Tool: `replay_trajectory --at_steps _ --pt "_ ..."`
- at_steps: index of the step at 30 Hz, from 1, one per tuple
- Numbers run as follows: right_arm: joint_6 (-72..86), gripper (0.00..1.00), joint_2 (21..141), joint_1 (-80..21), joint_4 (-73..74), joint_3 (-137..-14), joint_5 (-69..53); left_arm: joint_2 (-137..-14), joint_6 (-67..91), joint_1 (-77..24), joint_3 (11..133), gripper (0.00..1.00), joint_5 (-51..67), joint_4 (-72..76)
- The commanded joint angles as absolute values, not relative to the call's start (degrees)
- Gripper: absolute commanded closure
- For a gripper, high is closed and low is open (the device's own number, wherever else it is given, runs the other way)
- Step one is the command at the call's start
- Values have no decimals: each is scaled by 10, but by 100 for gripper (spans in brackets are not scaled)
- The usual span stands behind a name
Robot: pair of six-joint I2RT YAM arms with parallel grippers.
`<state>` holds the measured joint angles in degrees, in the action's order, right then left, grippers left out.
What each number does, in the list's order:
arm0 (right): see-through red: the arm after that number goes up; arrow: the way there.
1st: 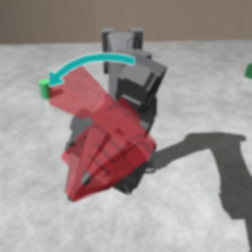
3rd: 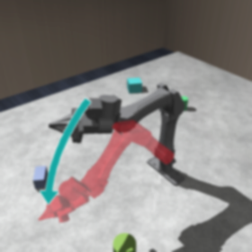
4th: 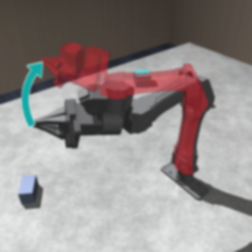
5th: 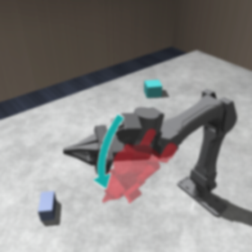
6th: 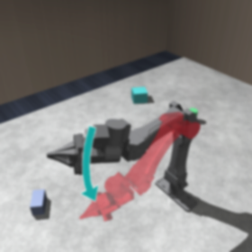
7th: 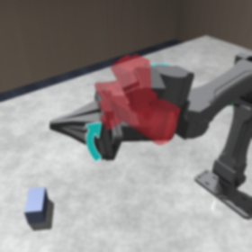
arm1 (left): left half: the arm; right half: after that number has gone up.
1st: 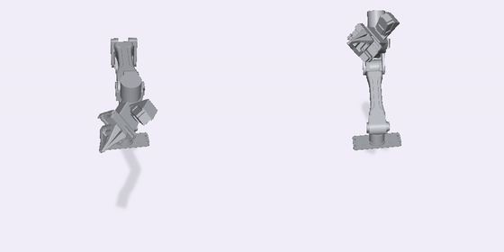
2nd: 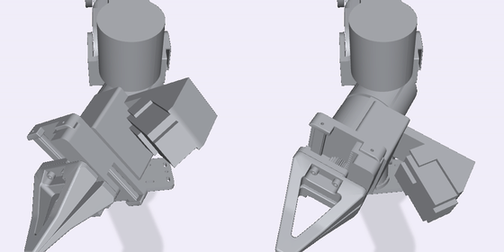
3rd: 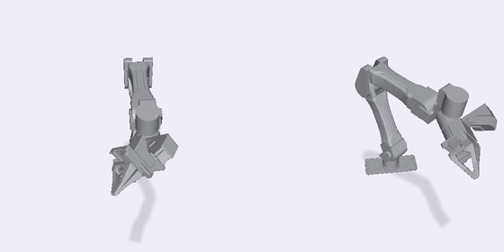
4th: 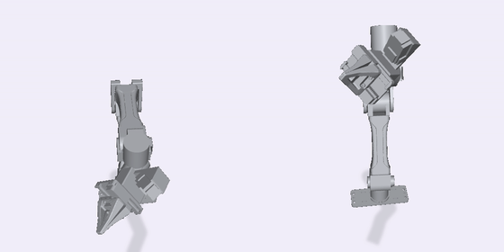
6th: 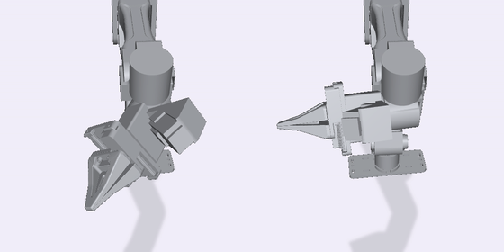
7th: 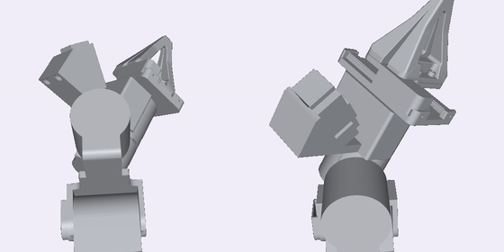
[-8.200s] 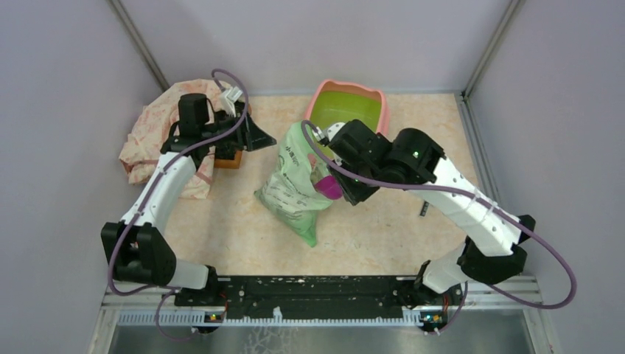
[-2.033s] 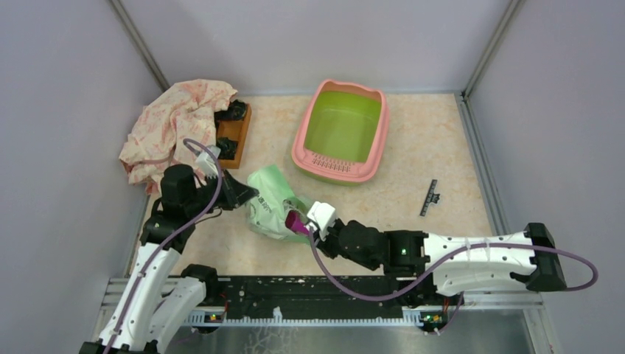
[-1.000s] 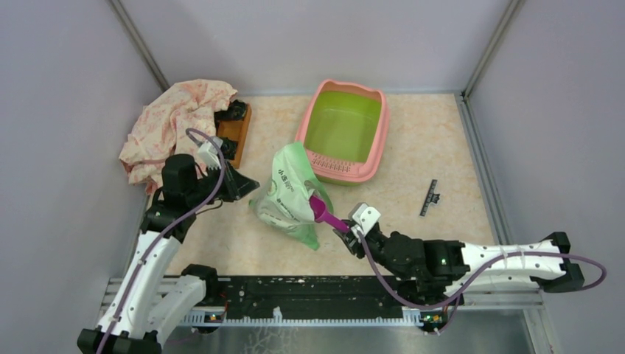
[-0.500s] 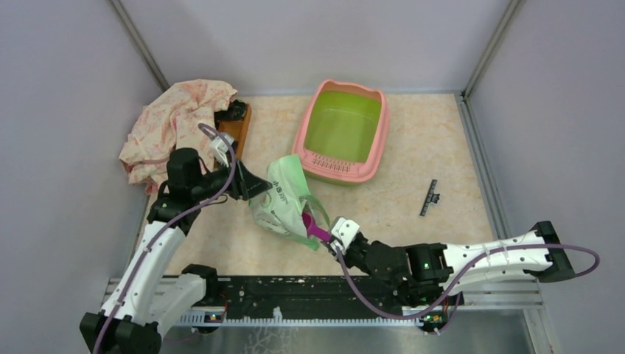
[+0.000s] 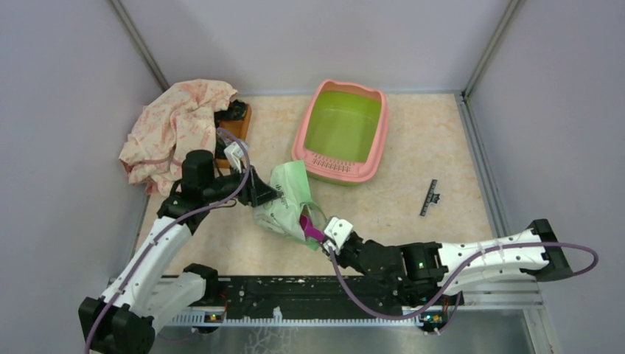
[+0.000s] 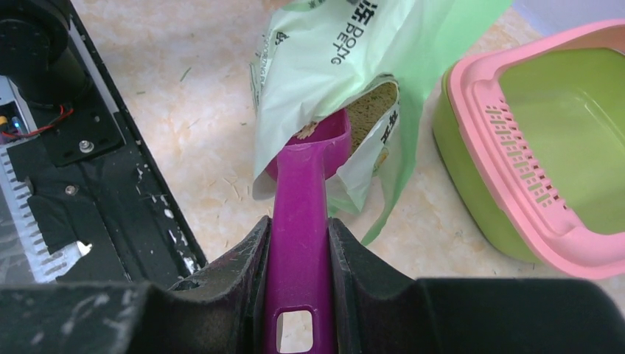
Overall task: Fill the litter box with clean litter
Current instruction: 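Scoop the cat litter from the cat litter bag.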
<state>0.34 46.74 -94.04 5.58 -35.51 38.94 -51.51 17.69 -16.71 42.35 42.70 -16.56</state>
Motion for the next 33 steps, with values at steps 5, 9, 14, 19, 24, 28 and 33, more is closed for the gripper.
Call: replay_trajectory --at_steps 5,9,14,19,24,28,33 --pt "4 100 473 -958 27 -398 365 -528 152 -191 420 96 333 -168" --pt "11 100 465 -959 42 -401 373 -508 152 -190 432 100 323 -189" --pt "31 100 439 -959 90 -410 407 -460 152 -191 439 100 323 -224" --pt "44 100 410 -960 124 -413 430 -408 161 -190 436 100 318 -244" --pt "56 100 390 -960 137 -397 441 -399 165 -190 443 100 307 -255" --pt "57 100 382 -959 126 -368 454 -404 167 -190 455 100 307 -252" --pt "46 100 349 -969 106 -341 495 -412 153 -191 470 100 299 -267"
